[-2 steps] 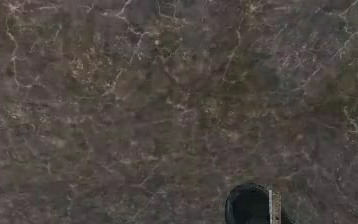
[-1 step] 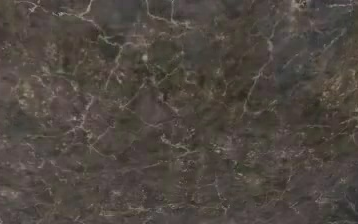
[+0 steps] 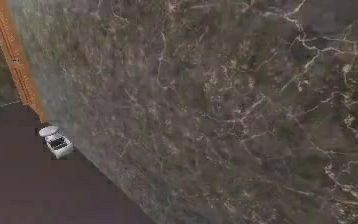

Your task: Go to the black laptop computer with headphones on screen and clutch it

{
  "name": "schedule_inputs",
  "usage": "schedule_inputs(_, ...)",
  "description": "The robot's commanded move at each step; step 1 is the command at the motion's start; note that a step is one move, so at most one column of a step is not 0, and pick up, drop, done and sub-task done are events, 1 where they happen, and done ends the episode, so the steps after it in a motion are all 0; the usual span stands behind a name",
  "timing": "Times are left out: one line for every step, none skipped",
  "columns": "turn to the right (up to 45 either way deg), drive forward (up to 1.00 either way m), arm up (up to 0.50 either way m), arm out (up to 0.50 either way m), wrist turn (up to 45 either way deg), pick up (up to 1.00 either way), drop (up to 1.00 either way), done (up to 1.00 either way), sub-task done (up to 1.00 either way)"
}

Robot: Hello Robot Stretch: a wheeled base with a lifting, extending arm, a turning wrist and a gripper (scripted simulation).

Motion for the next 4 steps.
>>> schedule_inputs(-42.0,0.0,0.0,0.0,0.0,0.0,0.0,0.0,0.0)
schedule_inputs(0.0,1.0,0.0,0.0,0.0,0.0,0.0,0.0,0.0)
schedule_inputs(-6.0,0.0,0.0,0.0,0.0,0.0,0.0,0.0,0.0)
schedule_inputs(0.0,0.5,0.0,0.0,0.0,0.0,0.0,0.0,0.0)
